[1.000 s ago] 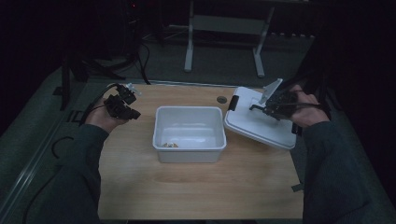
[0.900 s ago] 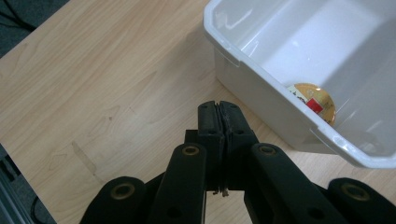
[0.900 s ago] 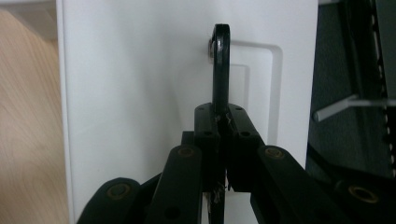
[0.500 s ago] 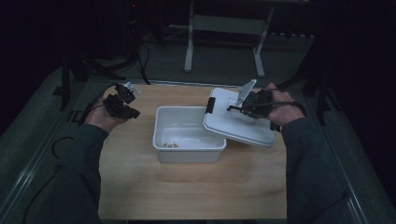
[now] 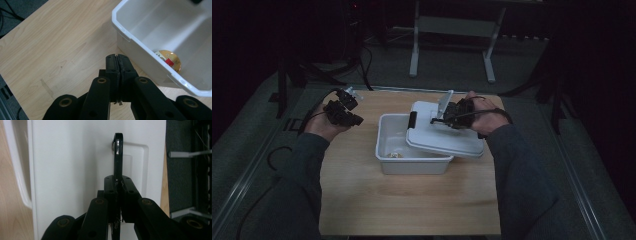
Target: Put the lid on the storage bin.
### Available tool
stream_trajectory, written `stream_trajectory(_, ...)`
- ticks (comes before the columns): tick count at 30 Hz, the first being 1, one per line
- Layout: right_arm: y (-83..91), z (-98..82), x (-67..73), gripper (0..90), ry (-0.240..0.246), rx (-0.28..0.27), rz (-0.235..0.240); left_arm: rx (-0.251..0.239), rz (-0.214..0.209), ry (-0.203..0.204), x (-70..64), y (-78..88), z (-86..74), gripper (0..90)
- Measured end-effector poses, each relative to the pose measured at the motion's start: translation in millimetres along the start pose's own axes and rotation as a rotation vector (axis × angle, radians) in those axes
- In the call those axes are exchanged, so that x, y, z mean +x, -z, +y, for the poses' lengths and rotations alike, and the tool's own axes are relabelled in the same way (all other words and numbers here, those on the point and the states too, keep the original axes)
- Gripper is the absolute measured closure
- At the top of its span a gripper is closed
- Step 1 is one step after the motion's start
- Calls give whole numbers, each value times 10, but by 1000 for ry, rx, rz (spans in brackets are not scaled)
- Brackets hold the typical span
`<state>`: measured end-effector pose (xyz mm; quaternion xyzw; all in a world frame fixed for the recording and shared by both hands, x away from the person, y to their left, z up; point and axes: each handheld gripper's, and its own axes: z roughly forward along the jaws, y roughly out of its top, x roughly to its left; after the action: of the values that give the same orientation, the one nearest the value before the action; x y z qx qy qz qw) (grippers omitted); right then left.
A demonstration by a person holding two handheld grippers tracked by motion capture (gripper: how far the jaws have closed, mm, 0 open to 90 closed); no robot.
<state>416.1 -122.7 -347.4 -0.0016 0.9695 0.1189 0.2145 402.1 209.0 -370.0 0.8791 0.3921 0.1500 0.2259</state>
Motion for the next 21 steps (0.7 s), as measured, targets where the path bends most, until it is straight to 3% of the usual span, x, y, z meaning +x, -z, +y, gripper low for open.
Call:
stream_trajectory(7, -62, 271, 61, 845, 39, -22, 19, -1, 2, -2, 4, -6, 5, 877)
stream_trajectory(21, -82, 645, 155, 845, 97, -55, 39, -4, 5, 5, 18, 9, -5, 877)
